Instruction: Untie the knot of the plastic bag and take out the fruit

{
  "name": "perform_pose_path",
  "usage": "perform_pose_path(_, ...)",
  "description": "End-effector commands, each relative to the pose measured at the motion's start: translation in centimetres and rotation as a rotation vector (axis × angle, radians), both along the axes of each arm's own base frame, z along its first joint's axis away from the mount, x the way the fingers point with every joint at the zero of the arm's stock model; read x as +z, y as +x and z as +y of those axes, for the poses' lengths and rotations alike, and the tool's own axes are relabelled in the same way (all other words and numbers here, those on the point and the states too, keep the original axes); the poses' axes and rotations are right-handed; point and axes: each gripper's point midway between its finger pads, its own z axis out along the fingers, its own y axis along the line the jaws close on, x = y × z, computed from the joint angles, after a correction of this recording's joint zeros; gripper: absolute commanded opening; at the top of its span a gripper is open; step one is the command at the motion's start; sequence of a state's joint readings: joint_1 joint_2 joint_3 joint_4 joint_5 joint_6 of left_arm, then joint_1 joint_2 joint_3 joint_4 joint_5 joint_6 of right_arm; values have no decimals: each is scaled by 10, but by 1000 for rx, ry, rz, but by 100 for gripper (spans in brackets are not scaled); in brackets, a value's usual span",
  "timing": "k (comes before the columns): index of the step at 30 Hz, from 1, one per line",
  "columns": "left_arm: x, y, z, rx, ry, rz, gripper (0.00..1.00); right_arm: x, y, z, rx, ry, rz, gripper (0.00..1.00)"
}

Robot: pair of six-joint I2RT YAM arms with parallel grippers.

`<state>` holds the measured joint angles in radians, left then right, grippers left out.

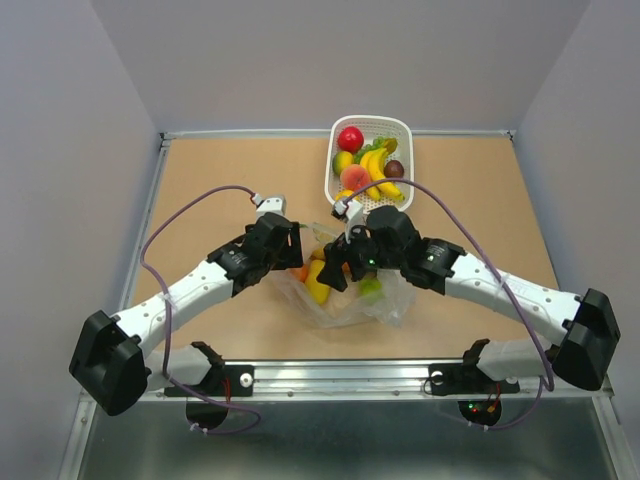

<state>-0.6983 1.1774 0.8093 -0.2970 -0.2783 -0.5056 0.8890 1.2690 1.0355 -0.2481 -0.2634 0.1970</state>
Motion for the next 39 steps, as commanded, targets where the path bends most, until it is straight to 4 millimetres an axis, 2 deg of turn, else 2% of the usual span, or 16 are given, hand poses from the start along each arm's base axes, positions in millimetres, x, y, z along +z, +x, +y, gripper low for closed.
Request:
perform_pose_path(1, 7, -2, 1, -4, -25, -20, 77, -26, -6, 4, -73, -29, 87, 81)
perform_pose_path(4, 6, -5, 0, -11, -40, -15, 76, -47, 3, -1, -205, -59, 118, 81)
perform_pose_path(7, 5, -9, -1, -14, -56, -12, 76, -55, 15, -3, -320, -37, 139, 80)
perform_pose_path(10, 4, -12, -1, -22, -66, -14, 76, -60, 27, 2, -408, 21, 159, 80)
perform_pose_path(13, 3, -13, -2, -29, -75, -13, 76, -78, 34, 5, -470, 34, 194, 80)
perform_pose_path(15, 4, -14, -4, -37, -86, -14, 76, -79, 40, 13, -487, 80, 197, 80)
perform_pose_path(18, 5, -15, -7, -50, -98, -18, 76, -94, 49, 17, -547, 99, 209, 80)
perform_pose_path(21, 6, -15, -7, -58, -96, -23, 76, -112, 56, 17, -600, 86, 218, 80)
perform_pose_path(22, 6, -15, -7, -60, -97, -24, 76, -124, 57, 17, -616, 67, 230, 80)
perform_pose_path(27, 5, -16, -6, -64, -93, -30, 76, -150, 52, 16, -645, 22, 258, 78)
perform_pose_path(30, 6, -15, -6, -61, -92, -38, 76, -165, 47, 13, -648, -9, 271, 70)
perform_pose_path(32, 8, -14, -6, -61, -92, -49, 76, -168, 42, 13, -632, -20, 271, 59)
perform_pose_path(33, 8, -13, -5, -61, -87, -51, 76, -165, 39, 14, -615, -14, 269, 49)
perform_pose_path(35, 8, -12, -3, -59, -80, -56, 76, -157, 36, 15, -585, -7, 252, 39)
perform_pose_path(36, 9, -12, -2, -56, -75, -62, 76, -142, 33, 16, -567, 26, 242, 27)
perform_pose_path(39, 8, -11, 0, -52, -65, -64, 76, -120, 29, 14, -527, 61, 203, 12)
